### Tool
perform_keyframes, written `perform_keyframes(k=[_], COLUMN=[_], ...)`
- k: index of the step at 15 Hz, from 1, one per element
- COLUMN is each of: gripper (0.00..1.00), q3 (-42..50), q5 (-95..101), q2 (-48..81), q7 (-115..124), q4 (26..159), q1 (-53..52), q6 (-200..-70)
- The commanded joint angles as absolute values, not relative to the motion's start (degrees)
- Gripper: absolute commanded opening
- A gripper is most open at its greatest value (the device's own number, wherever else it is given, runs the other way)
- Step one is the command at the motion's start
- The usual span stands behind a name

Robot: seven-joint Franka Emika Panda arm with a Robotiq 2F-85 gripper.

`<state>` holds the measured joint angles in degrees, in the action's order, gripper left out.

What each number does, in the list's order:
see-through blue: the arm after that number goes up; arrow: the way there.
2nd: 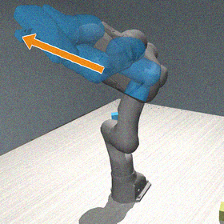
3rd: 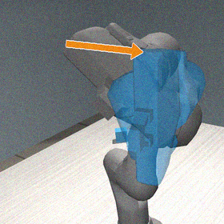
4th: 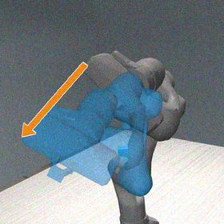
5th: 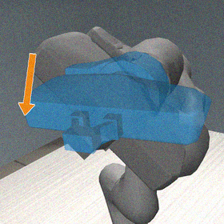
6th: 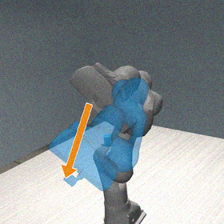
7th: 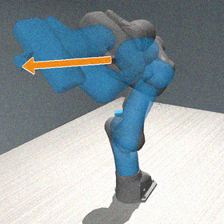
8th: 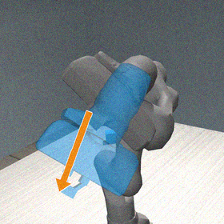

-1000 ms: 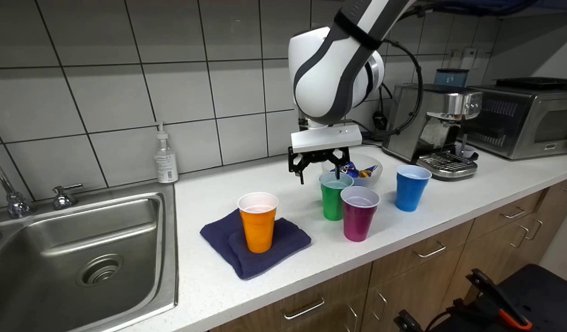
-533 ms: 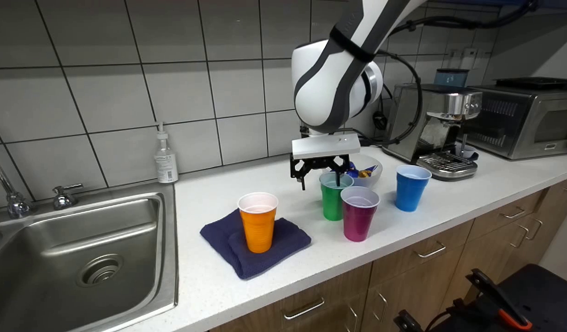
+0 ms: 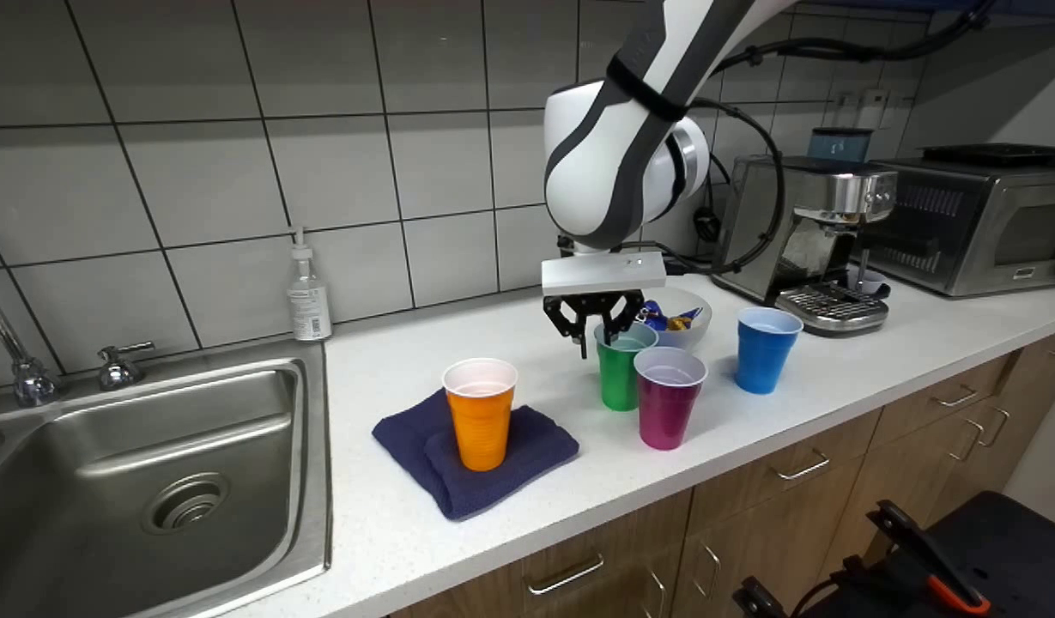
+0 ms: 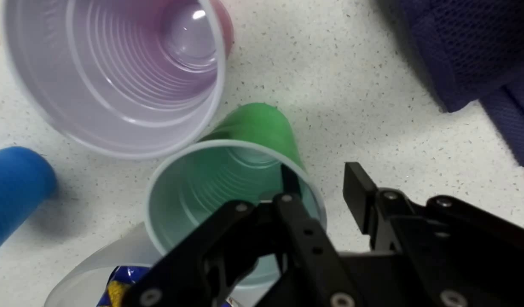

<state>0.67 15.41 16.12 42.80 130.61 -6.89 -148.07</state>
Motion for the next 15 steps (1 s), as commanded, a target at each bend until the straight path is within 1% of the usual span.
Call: perform_keyframes(k=[1, 2, 3, 15], gripper=[0.03, 0.00, 0.00, 0.01], q3=[1.88, 1.97, 2.06, 3.19], q5=[14.05, 13.95, 13.87, 14.61], q2=[16.90, 17.02, 17.17, 19.58], q7=[42.31, 42.32, 42.33, 43.00], q4=[129.34, 129.19, 128.99, 126.02], q1=[-7.90, -7.92, -7.95, -8.67], q6=[-148.16, -148.09, -148.04, -148.32])
